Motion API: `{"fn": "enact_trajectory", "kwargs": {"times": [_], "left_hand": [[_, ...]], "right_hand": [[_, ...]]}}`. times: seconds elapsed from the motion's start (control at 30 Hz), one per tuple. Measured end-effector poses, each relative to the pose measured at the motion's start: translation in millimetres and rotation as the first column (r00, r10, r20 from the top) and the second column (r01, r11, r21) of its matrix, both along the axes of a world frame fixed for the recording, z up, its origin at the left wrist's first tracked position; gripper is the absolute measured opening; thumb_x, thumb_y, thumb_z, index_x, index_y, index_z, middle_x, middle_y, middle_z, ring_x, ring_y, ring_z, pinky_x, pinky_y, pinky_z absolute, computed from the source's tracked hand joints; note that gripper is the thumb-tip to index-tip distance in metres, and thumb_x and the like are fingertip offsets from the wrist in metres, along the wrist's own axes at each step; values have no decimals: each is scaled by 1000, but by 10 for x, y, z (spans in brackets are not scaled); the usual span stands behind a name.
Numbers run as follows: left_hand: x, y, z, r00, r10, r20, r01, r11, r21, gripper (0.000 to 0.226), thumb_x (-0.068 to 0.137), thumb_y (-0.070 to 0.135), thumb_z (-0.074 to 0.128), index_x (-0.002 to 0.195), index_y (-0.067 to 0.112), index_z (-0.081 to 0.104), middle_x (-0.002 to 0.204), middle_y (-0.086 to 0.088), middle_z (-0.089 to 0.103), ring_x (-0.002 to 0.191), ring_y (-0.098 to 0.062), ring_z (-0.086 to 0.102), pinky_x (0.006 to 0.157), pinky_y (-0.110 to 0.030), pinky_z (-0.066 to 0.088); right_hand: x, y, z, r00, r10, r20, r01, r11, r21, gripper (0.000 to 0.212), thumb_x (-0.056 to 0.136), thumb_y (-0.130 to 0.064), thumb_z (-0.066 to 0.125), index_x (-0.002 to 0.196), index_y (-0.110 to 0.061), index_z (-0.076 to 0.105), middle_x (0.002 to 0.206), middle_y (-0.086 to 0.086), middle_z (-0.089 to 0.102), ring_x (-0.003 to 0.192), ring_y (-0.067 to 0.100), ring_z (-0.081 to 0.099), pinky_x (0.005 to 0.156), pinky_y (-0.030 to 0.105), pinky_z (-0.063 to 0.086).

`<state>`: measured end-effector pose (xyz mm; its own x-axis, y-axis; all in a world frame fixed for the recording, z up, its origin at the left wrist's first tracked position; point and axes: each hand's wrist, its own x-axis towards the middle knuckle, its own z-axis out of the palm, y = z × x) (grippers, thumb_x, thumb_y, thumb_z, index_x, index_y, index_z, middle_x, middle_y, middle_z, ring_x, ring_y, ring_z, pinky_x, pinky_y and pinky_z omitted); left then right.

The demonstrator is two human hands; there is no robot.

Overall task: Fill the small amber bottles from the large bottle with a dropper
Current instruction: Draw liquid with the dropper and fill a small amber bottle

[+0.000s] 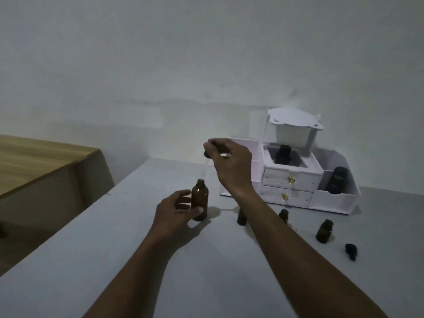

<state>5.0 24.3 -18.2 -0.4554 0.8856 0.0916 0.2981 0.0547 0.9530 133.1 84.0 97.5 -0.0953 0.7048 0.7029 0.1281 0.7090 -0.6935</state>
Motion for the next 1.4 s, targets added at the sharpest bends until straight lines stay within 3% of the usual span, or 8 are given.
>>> {"fn": "enact_trajectory", "kwargs": {"times": [0.17,0.43,0.6,0.73,0.9,1.07,1.23,1.4], "left_hand": [[94,-189,72,983,170,71,-180,967,178,45,77,29,87,116,26,66,107,5,66,97,-13,63,70,-20,49],[773,-224,181,996,-78,-32,83,972,222,14,80,32,81,90,32,71,86,9,74,82,-4,71,74,-19,55],[1383,-58,187,958,-286,-36,288,950,117,20,84,26,79,100,32,69,90,10,73,86,0,70,72,-13,54],[1676,144,156,959,-284,0,284,958,38,32,86,22,79,115,26,67,103,12,69,86,4,62,58,-5,47],[1927,290,150,934,-244,261,256,967,-11,56,79,8,84,127,23,59,123,5,59,93,-9,58,56,-13,52],[1981,405,128,858,-264,441,313,949,-40,49,76,-2,85,116,20,67,118,-3,63,97,-29,67,66,-44,64],[1995,359,188,854,-287,434,322,947,-7,17,86,5,76,88,20,68,95,1,67,74,-9,71,59,-13,56],[2015,305,267,823,-288,490,326,945,8,23,91,2,69,111,11,66,94,12,57,69,0,57,49,0,42]], "right_hand": [[407,-23,274,996,-4,-91,7,999,33,14,90,-25,70,100,-15,74,84,-6,74,76,2,72,70,14,56],[1313,127,237,988,-114,-105,115,993,-2,11,90,-26,70,98,-20,74,82,-5,76,72,4,72,75,30,61],[1673,203,117,979,-196,-51,196,981,-2,19,89,-27,70,84,-44,64,73,-31,64,72,-12,67,66,11,55],[1824,318,-30,972,-233,-18,233,972,-36,10,87,-32,71,91,-39,67,80,-28,66,77,-12,67,66,8,52],[1921,413,-137,973,-225,44,228,967,-112,7,88,-33,70,94,-30,72,79,-18,71,75,-9,68,68,4,48],[1963,461,-229,970,-218,109,231,965,-123,4,87,-31,72,91,-33,70,75,-22,67,70,-16,64,60,-1,44],[1967,513,-265,962,-231,143,251,957,-146,14,86,-34,71,97,-25,75,79,-19,70,71,-14,66,62,0,46],[1959,525,-288,963,-226,149,249,954,-166,18,87,-33,72,99,-21,76,78,-17,69,69,-13,67,63,4,49]]}}
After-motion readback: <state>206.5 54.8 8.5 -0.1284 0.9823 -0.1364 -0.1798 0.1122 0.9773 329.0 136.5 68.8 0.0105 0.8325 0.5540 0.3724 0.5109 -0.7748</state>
